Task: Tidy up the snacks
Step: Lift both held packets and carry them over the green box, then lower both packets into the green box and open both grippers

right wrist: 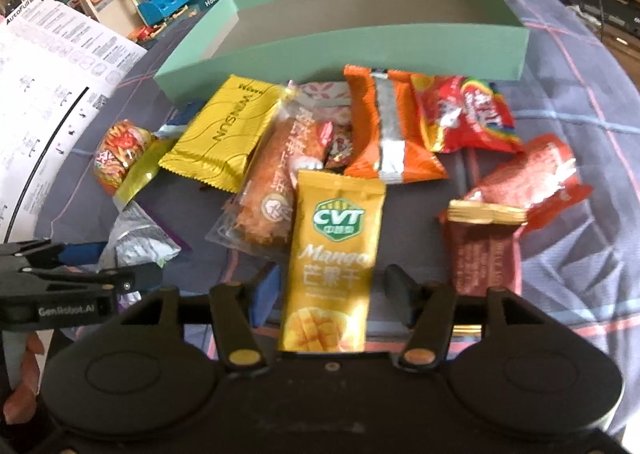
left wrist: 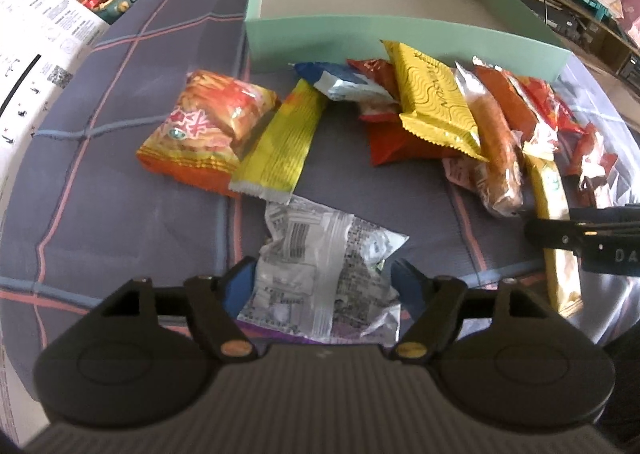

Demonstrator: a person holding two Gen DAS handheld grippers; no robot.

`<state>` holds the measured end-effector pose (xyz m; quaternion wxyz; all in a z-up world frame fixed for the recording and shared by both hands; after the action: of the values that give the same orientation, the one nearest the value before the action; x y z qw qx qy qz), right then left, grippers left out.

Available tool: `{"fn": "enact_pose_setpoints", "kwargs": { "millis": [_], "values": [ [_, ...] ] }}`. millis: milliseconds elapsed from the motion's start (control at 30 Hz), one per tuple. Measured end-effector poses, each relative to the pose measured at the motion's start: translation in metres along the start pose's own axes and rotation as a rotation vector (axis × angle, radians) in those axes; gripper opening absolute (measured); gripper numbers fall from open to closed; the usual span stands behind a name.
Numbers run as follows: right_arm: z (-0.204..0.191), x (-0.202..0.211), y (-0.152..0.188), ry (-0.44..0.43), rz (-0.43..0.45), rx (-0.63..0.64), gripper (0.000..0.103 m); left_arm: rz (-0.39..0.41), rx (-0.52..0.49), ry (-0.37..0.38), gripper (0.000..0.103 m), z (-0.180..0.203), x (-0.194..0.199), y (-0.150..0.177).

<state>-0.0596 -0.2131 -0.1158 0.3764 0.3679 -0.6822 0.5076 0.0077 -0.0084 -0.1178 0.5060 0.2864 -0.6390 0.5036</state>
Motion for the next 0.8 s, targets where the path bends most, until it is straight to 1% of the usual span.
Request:
{"fn": "enact_pose_setpoints", "kwargs": {
  "millis": [33,67,133,233,367,467,600,700,800],
  "values": [
    [-0.002,0.001,0.0,0.015,0.007,0.014,0.04,0.006,-0.003,0.001,0.068,0.0,0.001,0.0],
    [-0.002,0.001,0.0,0.016,0.003,0.02,0.038,0.015,-0.006,-0.002,0.065,0.001,0.002,-0.001],
    [0.0,0.005,0.0,0.001,-0.002,0.007,0.037,0.021,-0.007,0.024,0.059,0.003,0.007,-0.001],
    [0.004,0.017,-0.003,0.002,0.021,0.004,0.037,0.021,0.005,0.052,0.058,0.004,0.016,-0.002],
    [0.01,0.037,-0.012,-0.004,0.057,0.0,0.037,0.069,-0.015,0.07,0.058,0.009,0.04,-0.01],
    [0.013,0.049,-0.024,-0.019,0.079,-0.001,0.037,0.111,-0.015,0.089,0.058,0.01,0.06,-0.025],
    [0.019,0.061,-0.052,-0.039,0.109,-0.01,0.037,0.162,-0.011,0.113,0.059,0.015,0.077,-0.061],
    [0.027,0.067,-0.085,-0.041,0.134,-0.009,0.037,0.202,-0.017,0.088,0.059,0.021,0.079,-0.099],
    [0.037,0.071,-0.122,-0.023,0.159,-0.003,0.037,0.205,-0.018,0.076,0.059,0.026,0.069,-0.144]
  ]
}}
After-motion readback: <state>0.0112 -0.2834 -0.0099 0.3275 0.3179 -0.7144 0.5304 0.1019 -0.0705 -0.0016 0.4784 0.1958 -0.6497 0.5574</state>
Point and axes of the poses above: each gripper's, at about its wrist camera, not at the fingertips, and x roughly against the way its jaws point, z to its right, y to its underside, the point moved 6 cm from there along -x, roughly the way its jaws point, and after that the axes turned 7 degrees about -z, right-handed, at the moved point
